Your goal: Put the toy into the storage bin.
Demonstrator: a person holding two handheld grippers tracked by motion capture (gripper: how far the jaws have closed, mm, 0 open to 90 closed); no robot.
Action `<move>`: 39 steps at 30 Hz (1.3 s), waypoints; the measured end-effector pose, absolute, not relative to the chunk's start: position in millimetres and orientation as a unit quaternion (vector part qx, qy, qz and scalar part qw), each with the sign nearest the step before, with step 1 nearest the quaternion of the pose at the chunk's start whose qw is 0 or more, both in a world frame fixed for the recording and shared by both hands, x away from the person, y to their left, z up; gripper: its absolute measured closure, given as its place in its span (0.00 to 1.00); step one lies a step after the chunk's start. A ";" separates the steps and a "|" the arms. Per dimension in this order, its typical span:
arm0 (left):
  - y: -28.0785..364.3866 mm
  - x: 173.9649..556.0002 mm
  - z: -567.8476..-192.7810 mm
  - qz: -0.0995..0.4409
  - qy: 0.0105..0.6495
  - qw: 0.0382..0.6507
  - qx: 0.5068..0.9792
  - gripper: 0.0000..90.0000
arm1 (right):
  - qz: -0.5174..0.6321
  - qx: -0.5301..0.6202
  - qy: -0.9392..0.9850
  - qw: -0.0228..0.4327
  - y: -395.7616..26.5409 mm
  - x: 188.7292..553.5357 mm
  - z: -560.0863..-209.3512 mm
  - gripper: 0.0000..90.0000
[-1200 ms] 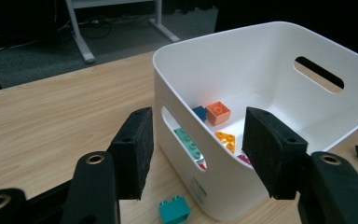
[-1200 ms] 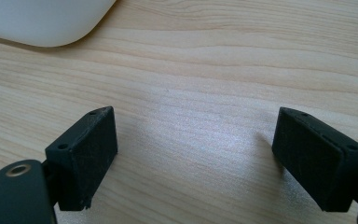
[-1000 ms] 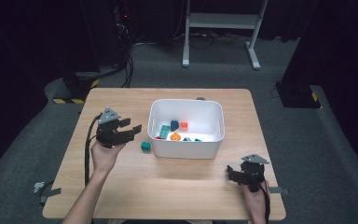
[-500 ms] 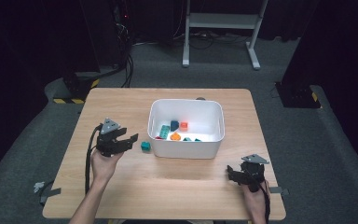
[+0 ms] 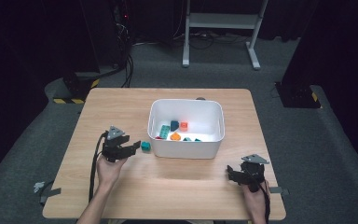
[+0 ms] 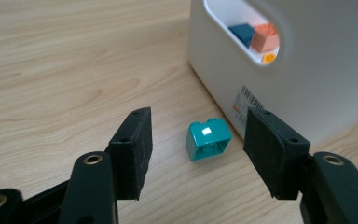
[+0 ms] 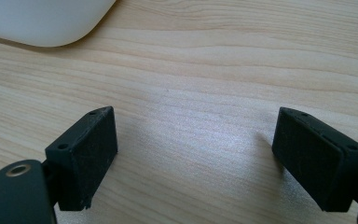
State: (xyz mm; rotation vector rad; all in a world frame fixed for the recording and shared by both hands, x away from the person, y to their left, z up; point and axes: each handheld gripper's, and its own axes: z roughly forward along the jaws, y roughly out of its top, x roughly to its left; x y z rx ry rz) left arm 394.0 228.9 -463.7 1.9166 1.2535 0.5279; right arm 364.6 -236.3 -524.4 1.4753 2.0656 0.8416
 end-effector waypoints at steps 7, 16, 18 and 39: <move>220.0 399.6 -478.4 0.205 0.493 0.376 0.757 0.46 | 0.306 0.537 0.751 0.232 -236.3 364.6 -524.4 0.15; 210.2 407.0 -491.9 0.204 0.497 0.374 0.756 0.45 | 0.306 0.537 0.751 0.232 -236.3 364.6 -524.4 0.15; 208.8 408.2 -494.7 0.202 0.499 0.375 0.755 0.46 | 0.306 0.537 0.751 0.232 -236.2 364.5 -524.4 0.15; 198.9 417.6 -514.2 0.205 0.513 0.367 0.749 0.47 | 0.306 0.537 0.751 0.232 -236.2 364.5 -524.4 0.15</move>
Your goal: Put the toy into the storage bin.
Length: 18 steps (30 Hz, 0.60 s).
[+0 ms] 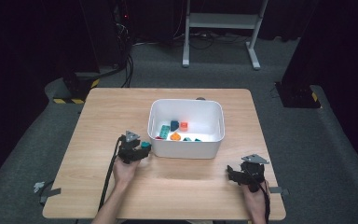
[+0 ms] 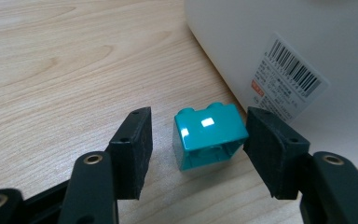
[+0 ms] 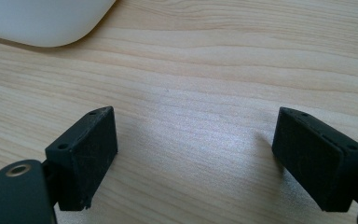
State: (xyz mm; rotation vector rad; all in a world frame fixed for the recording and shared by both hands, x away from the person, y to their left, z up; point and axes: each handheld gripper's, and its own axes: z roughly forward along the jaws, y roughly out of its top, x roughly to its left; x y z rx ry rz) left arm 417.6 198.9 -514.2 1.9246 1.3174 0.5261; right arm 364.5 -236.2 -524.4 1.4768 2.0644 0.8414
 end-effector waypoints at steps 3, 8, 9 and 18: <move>197.8 418.0 -515.7 0.206 0.512 0.365 0.750 0.48 | 0.306 0.537 0.751 0.232 -236.1 364.5 -524.4 0.15; 196.8 418.7 -517.9 0.206 0.513 0.365 0.749 0.51 | 0.306 0.537 0.751 0.232 -236.2 364.5 -524.4 0.15; 196.5 418.8 -518.4 0.206 0.513 0.365 0.749 0.52 | 0.306 0.537 0.751 0.232 -236.1 364.5 -524.4 0.15; 195.6 419.3 -521.0 0.205 0.510 0.361 0.753 0.60 | 0.306 0.537 0.751 0.232 -236.2 364.5 -524.4 0.15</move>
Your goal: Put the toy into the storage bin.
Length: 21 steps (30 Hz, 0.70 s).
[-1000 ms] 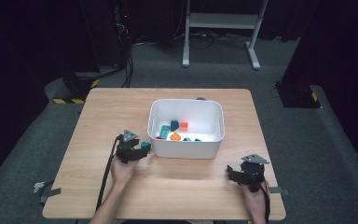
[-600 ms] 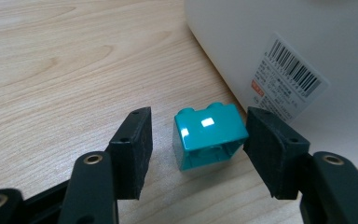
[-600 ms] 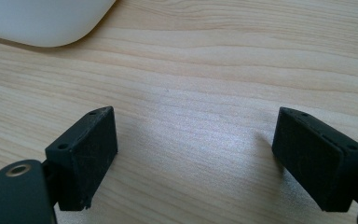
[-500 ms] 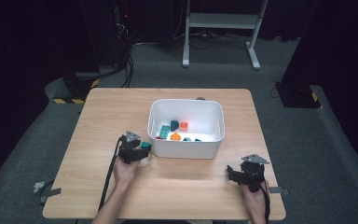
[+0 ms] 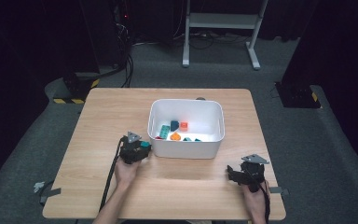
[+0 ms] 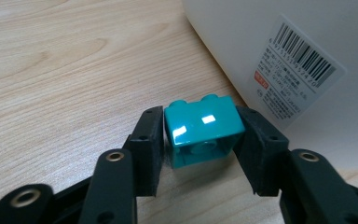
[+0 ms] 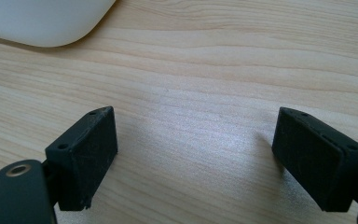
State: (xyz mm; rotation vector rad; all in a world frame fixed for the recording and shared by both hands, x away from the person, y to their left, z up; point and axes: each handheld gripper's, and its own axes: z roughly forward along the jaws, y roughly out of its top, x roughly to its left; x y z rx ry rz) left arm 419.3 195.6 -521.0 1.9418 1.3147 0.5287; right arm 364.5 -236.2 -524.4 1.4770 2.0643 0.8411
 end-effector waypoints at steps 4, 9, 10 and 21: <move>195.5 419.1 -521.1 0.205 0.508 0.362 0.754 0.63 | 0.306 0.537 0.751 0.232 -236.2 364.5 -524.4 0.15; 195.9 418.9 -520.5 0.206 0.505 0.361 0.757 0.64 | 0.306 0.537 0.751 0.232 -236.2 364.5 -524.4 0.15; 196.0 418.9 -520.4 0.205 0.505 0.361 0.757 0.64 | 0.306 0.537 0.751 0.232 -236.2 364.4 -524.4 0.15; 197.0 415.4 -515.5 0.206 0.497 0.360 0.763 0.65 | 0.306 0.537 0.751 0.232 -236.2 364.5 -524.4 0.15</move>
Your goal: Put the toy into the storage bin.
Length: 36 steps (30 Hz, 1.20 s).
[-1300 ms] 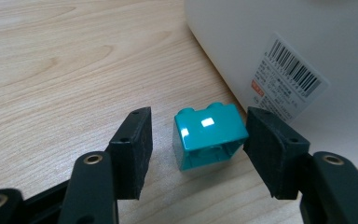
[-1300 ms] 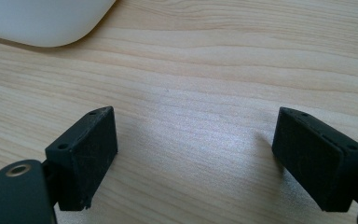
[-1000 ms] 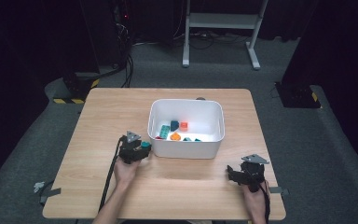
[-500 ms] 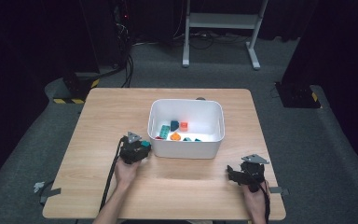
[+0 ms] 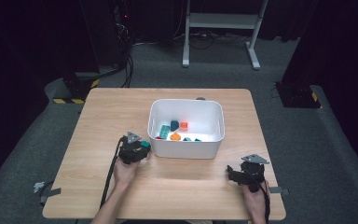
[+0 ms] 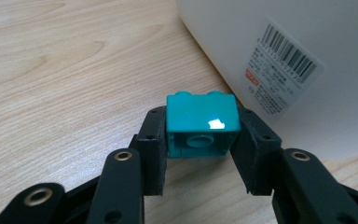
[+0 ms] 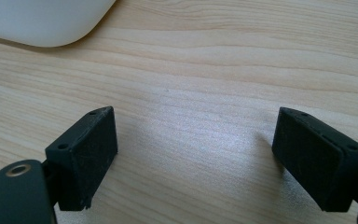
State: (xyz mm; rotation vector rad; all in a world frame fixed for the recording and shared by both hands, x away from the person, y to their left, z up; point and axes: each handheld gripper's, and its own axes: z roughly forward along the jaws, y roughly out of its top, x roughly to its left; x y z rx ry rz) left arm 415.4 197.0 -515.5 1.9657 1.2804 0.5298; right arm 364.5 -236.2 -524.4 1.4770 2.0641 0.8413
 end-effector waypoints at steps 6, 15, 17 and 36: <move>198.3 413.2 -510.6 0.207 0.491 0.362 0.765 0.65 | 0.306 0.537 0.751 0.232 -236.2 364.5 -524.4 0.15; 207.1 407.6 -498.3 0.204 0.491 0.372 0.761 0.65 | 0.306 0.537 0.751 0.232 -236.2 364.4 -524.4 0.15; 208.8 406.1 -494.8 0.206 0.490 0.373 0.760 0.65 | 0.306 0.537 0.751 0.232 -236.1 364.5 -524.4 0.15; 227.1 398.8 -478.1 0.196 0.492 0.394 0.751 0.65 | 0.306 0.537 0.751 0.232 -236.1 364.5 -524.4 0.15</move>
